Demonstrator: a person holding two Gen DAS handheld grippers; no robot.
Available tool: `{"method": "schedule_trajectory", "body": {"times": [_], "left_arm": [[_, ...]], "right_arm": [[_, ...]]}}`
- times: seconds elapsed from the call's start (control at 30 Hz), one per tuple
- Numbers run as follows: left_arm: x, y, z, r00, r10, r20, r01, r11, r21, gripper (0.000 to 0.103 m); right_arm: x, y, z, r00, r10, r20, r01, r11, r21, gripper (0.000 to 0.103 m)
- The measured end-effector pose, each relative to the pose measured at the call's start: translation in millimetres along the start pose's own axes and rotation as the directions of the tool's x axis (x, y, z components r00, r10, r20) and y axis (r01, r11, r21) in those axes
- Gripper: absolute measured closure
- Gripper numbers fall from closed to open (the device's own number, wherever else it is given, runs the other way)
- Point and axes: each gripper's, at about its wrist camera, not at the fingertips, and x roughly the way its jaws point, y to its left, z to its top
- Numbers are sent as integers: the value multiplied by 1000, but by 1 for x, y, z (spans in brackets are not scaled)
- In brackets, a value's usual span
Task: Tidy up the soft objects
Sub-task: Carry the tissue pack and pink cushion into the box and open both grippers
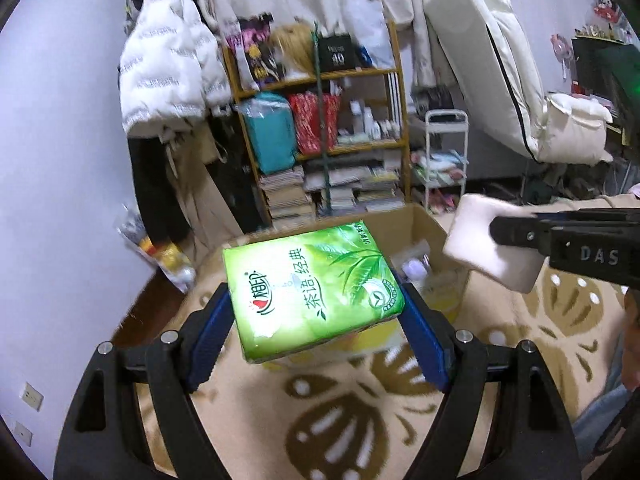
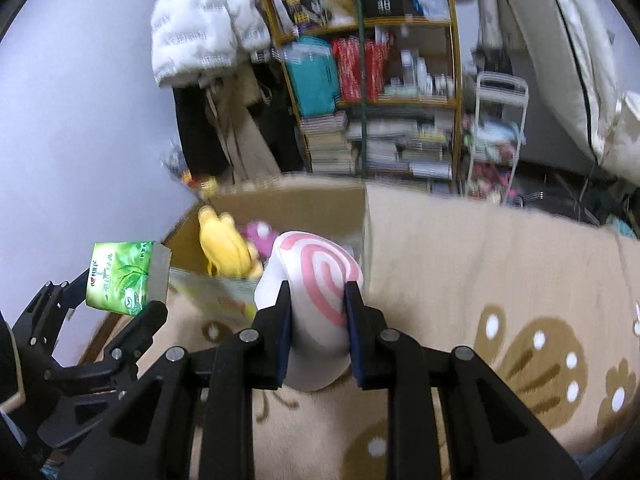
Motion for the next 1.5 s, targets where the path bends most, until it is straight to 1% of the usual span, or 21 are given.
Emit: {"method": "schedule_trajectory", "body": {"times": [0.1, 0.27, 0.37, 0.53, 0.63, 0.73, 0.8, 0.97, 1.1, 1.13, 1.23, 1.33, 1.4, 1.43, 1.5], "left_arm": [[2, 6, 6, 998, 52, 32, -52, 998, 23, 23], [3, 16, 15, 996, 69, 62, -69, 998, 7, 23], [7, 19, 22, 991, 96, 90, -96, 995, -3, 23], [24, 20, 31, 992, 84, 94, -84, 996, -10, 23], [37, 20, 33, 994, 79, 75, -78, 997, -9, 23], [49, 26, 34, 1000, 11, 11, -10, 997, -73, 23], [54, 30, 33, 1000, -14, -2, 13, 994, -106, 23], [69, 39, 27, 999, 5, -35, -9, 992, -125, 22], [81, 43, 20, 998, -12, -69, 3, 991, -137, 22], [85, 43, 18, 997, -11, -78, 0, 991, -137, 22], [92, 41, 14, 995, -20, -98, 7, 991, -133, 22], [96, 38, 10, 994, -22, -107, 8, 992, -124, 22], [95, 35, 9, 995, -17, -103, 6, 994, -114, 22], [93, 34, 10, 995, -14, -96, 3, 994, -111, 21], [91, 32, 11, 996, -9, -85, 0, 994, -106, 12]], "right_arm": [[-3, 5, 7, 997, 4, 77, -2, 1000, -14, 78], [-10, 12, 15, 986, -11, 164, 16, 999, -33, 77], [-8, 11, 19, 981, -9, 195, 15, 999, -31, 76], [6, 5, 25, 978, 2, 211, 1, 1000, -16, 76], [16, 4, 27, 978, 14, 207, -11, 1000, -18, 74], [24, 6, 27, 980, 30, 195, -25, 999, -24, 73], [31, 8, 26, 981, 44, 188, -41, 999, -22, 73], [47, 9, 22, 985, 66, 160, -64, 998, -16, 72], [59, 5, 20, 988, 76, 132, -75, 997, -9, 71], [62, 3, 19, 989, 79, 125, -79, 997, -7, 69], [68, 1, 17, 991, 72, 110, -72, 997, -5, 68], [76, -2, 17, 995, 59, 76, -60, 998, 11, 66], [81, -4, 16, 996, 71, 45, -72, 997, 29, 66], [83, -6, 16, 997, 74, 35, -75, 996, 37, 65], [85, -8, 15, 997, 72, 25, -73, 996, 43, 65]]}}
